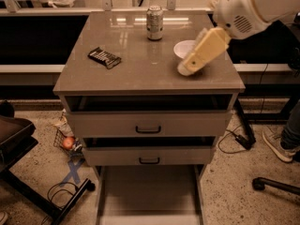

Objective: Place rxbar chocolate into bottom drawer

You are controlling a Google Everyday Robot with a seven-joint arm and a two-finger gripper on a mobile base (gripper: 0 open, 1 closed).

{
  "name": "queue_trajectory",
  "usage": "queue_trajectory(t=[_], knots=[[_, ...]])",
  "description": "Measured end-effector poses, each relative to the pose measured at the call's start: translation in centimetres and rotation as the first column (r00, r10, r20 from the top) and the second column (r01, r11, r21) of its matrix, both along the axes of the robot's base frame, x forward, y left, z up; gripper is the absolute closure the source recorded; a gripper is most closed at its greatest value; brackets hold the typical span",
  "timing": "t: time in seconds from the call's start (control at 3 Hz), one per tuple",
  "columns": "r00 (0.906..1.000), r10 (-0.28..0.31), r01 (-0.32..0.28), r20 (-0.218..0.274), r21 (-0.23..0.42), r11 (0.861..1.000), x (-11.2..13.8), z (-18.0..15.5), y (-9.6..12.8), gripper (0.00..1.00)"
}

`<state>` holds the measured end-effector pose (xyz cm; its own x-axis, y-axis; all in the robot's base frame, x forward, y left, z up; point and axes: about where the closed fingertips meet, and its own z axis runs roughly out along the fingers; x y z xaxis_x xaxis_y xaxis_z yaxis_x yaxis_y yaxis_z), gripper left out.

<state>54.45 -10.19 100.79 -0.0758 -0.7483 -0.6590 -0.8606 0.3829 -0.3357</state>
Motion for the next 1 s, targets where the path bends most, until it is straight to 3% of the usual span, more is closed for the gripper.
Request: queue_trajectory(t=[0.33,1.0], knots=[[0.9960,-0.061,0.052,0.065,0.125,0.991,2.74,0.33,2.84,0.00],[0.9929,-0.094,0.082,0.074,0.146,0.986,3.64,0.36,3.40,0.00]])
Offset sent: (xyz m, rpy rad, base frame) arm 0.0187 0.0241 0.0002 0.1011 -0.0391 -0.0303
